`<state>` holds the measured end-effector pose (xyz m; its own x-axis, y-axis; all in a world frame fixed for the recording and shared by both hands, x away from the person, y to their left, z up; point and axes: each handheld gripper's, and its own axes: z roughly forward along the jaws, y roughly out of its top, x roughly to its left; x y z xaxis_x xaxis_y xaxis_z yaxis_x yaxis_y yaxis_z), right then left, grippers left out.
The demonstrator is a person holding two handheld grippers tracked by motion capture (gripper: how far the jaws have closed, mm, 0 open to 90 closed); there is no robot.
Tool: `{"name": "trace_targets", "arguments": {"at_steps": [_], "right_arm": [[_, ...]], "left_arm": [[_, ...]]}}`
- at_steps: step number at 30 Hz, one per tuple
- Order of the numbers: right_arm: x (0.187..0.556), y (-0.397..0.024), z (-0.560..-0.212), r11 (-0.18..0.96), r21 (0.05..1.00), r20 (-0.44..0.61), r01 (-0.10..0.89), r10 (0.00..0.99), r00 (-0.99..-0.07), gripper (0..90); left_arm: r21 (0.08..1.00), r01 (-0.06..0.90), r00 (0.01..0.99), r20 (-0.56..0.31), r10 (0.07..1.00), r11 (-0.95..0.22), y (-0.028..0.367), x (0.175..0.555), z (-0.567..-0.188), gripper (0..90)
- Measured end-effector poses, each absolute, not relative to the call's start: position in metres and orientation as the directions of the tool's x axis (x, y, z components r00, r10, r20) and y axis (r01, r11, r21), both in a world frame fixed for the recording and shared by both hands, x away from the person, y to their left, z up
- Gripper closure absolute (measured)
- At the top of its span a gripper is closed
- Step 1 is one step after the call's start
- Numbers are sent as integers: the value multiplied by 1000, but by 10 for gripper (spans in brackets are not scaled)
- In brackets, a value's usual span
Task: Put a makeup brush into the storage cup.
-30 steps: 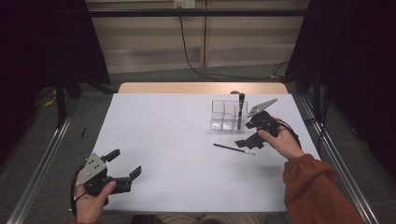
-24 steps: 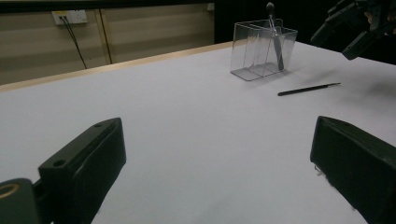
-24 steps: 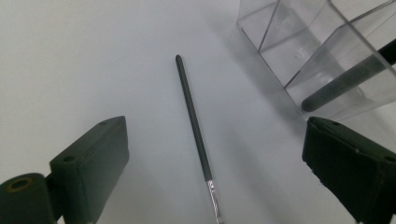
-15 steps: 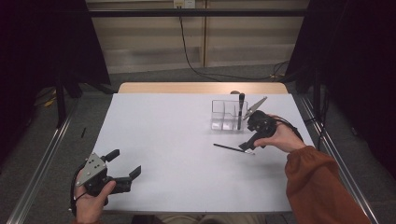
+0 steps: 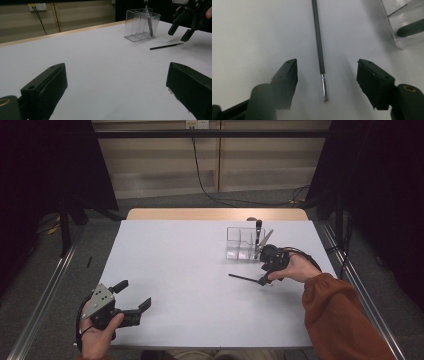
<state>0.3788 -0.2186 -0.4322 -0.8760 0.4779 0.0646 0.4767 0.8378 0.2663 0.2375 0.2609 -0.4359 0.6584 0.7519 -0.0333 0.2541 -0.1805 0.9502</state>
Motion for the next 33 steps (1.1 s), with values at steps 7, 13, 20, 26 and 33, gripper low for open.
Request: {"name": "trace_targets", "arguments": {"at_steps": [7,13,20,26,33], "right_arm": [[380,-217,-441,859,199,70,472,468,-881,497],[380,-215,-444,867,181,71,464,459,-886,603],[379,-211,-449,878,159,48,450,449,-892,667],[378,-210,-449,889,156,32,431,431,-902,707],[378,-207,-449,889,137,44,436,435,-900,798]], "left_arm": [[950,252,660,-27,751,-187,261,238,-436,34],[950,251,660,-27,751,-187,261,238,-436,34],[950,251,660,-26,751,-187,261,238,-436,34],[949,251,660,-25,751,-189,261,238,-436,34],[949,252,660,-26,751,-189,261,238,-436,34]]}}
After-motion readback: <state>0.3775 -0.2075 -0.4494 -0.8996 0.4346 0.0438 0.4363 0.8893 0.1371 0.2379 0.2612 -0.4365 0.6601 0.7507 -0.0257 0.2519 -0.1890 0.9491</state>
